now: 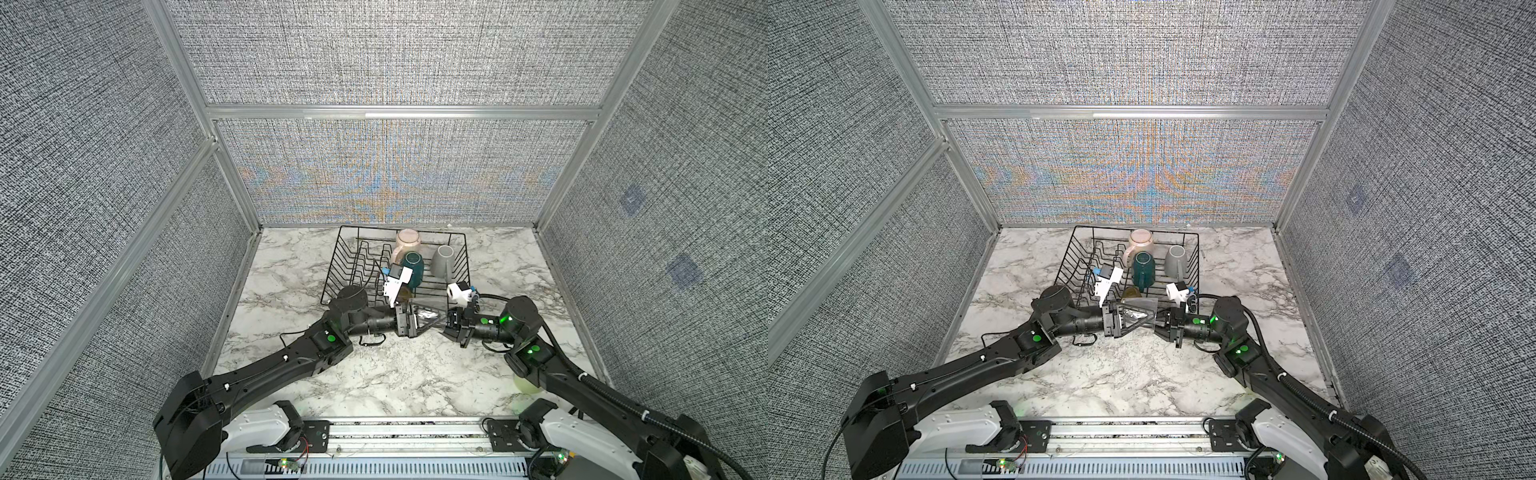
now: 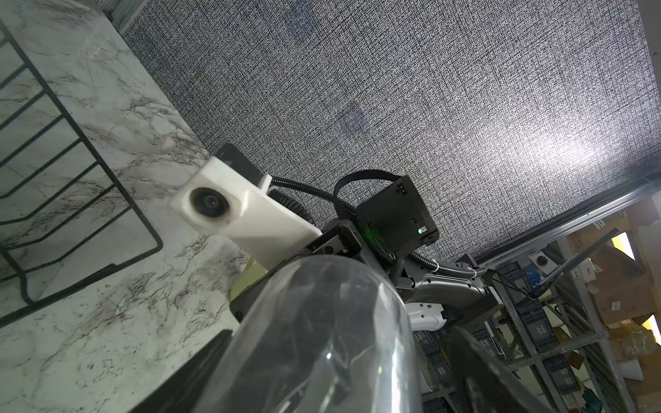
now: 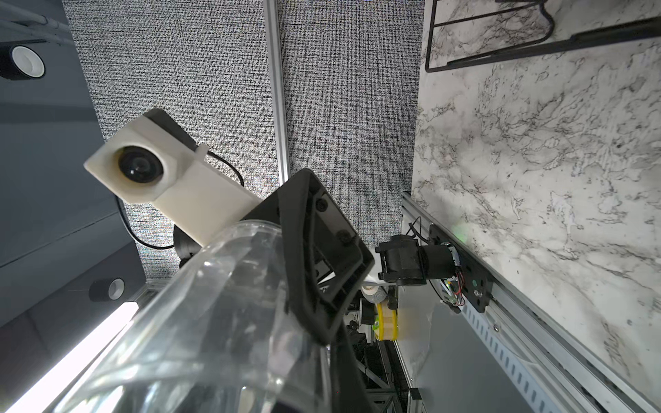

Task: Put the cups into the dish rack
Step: 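Grasp the clear cup with the left gripper while the right gripper holds, then carry the clear cup over the rack with the left gripper while the right draws back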

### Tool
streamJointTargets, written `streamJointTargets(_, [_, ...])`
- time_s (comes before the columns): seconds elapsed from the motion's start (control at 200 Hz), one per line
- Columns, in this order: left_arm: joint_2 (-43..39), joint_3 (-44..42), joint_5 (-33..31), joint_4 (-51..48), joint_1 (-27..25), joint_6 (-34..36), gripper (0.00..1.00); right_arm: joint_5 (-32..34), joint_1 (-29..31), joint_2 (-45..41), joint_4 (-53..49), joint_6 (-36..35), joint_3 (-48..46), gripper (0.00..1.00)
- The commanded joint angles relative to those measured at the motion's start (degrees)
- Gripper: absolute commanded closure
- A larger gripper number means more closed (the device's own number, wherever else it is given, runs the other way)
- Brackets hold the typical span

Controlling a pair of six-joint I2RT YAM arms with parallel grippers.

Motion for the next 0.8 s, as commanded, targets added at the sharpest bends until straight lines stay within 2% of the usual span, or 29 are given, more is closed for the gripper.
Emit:
streamJointTargets(0.0, [0.24,0.73,2.52,1.74,-0.14,0.57,0.1,1.57,-0.04,0.54,5.03,1.74,-0.5,1.0])
streamJointTargets(0.465, [0.56,1.6,1.29,-0.75,0.8,1.88,0.29,3.7,-0.86,2.22,9.62,4.5,-3.59,1.0])
streamJointTargets(0.545, [0.93,2.16,1.04,-1.84,0.92,2.57,0.3,3.26,-1.02,2.52,9.62,4.53,-3.7,0.97])
streamJointTargets(0.635, [1.56,3.04,0.42,-3.09,1.01,2.94,0.31,3.11,-1.25,3.18,11.52,5.68,-4.36,0.9])
streamJointTargets(0.795, [2.24,5.37,-1.16,-6.52,1.11,4.12,0.31,3.39,-2.52,3.46,14.06,7.63,-6.13,0.68])
